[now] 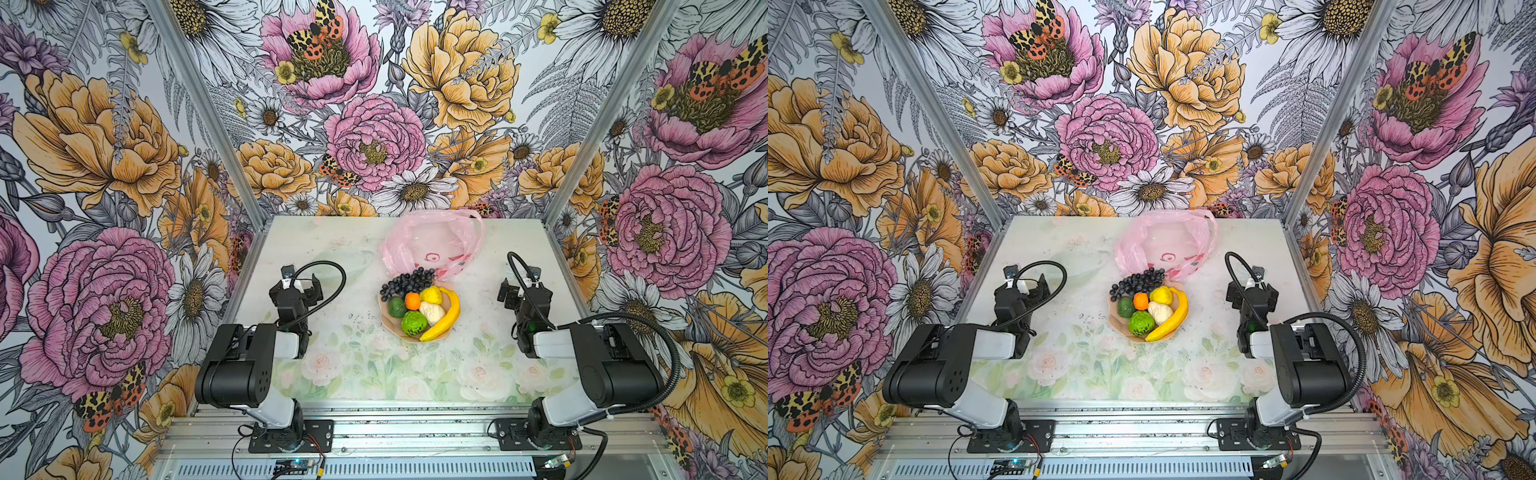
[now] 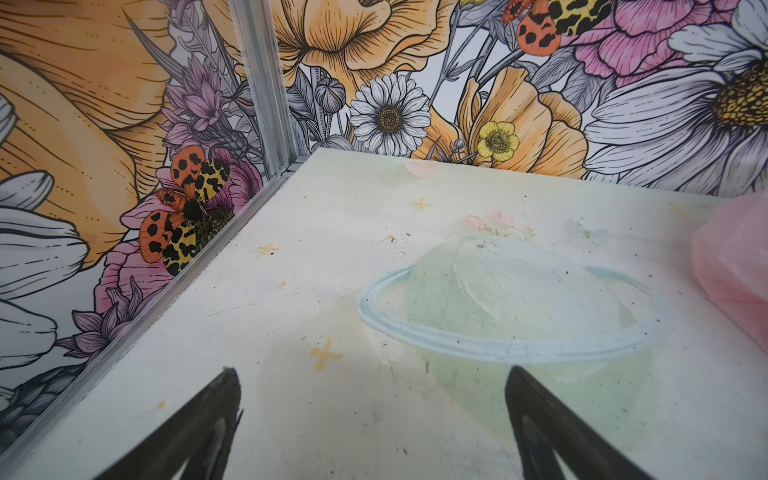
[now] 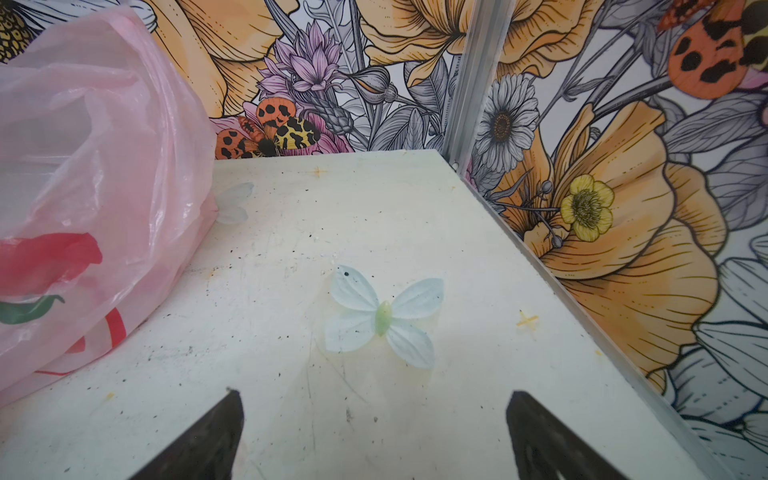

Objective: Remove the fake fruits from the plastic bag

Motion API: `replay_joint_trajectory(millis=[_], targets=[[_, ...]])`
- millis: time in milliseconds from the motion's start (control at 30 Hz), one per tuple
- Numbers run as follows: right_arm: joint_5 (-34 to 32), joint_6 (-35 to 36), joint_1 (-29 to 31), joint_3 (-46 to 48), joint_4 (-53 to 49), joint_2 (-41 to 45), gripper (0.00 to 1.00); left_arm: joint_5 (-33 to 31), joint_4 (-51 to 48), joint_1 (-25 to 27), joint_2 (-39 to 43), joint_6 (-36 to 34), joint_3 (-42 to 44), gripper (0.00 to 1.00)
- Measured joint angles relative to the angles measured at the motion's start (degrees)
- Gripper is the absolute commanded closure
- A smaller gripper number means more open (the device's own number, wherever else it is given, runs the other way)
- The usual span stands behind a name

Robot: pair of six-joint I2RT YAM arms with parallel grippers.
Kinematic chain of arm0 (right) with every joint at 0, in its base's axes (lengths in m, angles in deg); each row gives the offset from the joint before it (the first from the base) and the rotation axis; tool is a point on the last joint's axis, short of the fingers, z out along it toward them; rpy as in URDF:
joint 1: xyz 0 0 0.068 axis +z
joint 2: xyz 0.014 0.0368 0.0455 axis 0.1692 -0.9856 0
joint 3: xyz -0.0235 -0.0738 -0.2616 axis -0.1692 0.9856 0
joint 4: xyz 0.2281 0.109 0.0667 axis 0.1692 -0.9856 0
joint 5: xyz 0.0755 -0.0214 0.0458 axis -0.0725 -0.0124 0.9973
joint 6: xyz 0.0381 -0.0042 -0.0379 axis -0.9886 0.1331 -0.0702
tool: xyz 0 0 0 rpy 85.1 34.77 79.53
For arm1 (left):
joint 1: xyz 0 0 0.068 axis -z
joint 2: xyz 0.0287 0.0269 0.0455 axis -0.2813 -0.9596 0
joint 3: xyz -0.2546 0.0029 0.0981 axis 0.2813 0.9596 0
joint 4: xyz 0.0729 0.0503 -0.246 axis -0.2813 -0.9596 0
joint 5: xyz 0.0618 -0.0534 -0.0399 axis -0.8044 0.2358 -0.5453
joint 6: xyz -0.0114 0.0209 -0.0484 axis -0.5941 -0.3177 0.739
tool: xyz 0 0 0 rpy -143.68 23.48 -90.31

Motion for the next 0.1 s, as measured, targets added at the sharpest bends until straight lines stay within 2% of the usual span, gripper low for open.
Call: replay_joint_trajectory(millis=[100], targets=[[-0.02, 0.02, 0.0, -0.02, 0.02, 0.0, 0.01, 0.0, 0.0, 0.0, 0.0, 0.0, 0.0, 0.01]])
